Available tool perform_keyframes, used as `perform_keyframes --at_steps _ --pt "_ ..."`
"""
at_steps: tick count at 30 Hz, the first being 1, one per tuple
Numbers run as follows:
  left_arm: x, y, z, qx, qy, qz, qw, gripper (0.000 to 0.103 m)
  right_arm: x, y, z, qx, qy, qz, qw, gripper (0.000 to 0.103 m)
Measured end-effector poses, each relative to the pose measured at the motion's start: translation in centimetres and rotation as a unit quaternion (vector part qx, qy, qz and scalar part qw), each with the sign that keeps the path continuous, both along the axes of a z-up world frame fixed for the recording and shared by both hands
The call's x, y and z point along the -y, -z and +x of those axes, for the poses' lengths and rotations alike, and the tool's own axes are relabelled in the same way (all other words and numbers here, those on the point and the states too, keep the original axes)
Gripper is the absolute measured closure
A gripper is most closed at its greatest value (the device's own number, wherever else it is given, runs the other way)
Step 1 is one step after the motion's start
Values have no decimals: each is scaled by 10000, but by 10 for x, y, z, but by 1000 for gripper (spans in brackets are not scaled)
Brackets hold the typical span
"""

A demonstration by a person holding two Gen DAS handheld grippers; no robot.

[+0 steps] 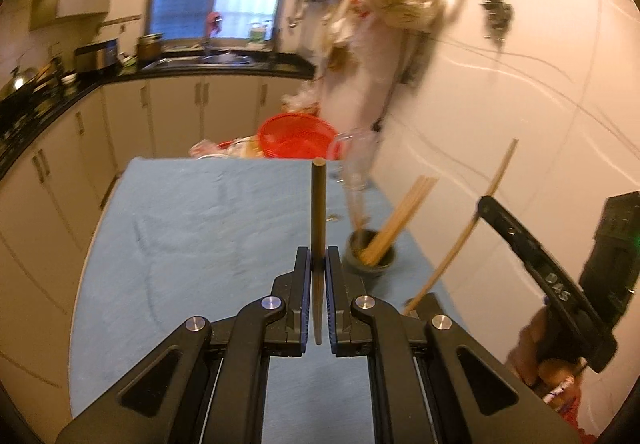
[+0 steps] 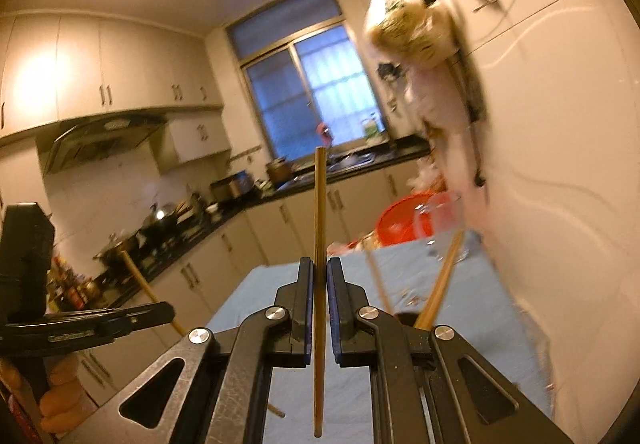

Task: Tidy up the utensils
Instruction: 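Lift both chopsticks upright and carry them over the black cup, then lower both chopsticks into the cup and open both grippers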

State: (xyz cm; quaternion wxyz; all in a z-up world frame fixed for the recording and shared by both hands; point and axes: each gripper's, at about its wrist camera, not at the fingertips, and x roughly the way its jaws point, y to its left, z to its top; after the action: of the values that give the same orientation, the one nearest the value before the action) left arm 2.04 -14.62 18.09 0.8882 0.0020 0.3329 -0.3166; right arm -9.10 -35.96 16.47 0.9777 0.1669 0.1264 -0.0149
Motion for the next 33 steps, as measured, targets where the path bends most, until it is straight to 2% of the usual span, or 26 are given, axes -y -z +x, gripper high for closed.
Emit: perform_keyframes --at_steps 3,8,16,22,33 --pt "27 -16 -3 43 261 -65 9996 96 16 -8 -4 97 218 -11 9997 96" --pt "63 -33 -1 169 401 -104 9990 96 44 -16 -3 180 499 -25 9986 96" --pt "111 -37 25 249 387 -94 9989 96 74 -18 25 141 713 24 9974 96" --pt "138 -21 53 345 178 78 9992 96 86 -6 55 36 798 -53 9968 96" --pt "155 32 91 -167 105 308 9993 96 92 38 98 -456 634 -61 9969 96"
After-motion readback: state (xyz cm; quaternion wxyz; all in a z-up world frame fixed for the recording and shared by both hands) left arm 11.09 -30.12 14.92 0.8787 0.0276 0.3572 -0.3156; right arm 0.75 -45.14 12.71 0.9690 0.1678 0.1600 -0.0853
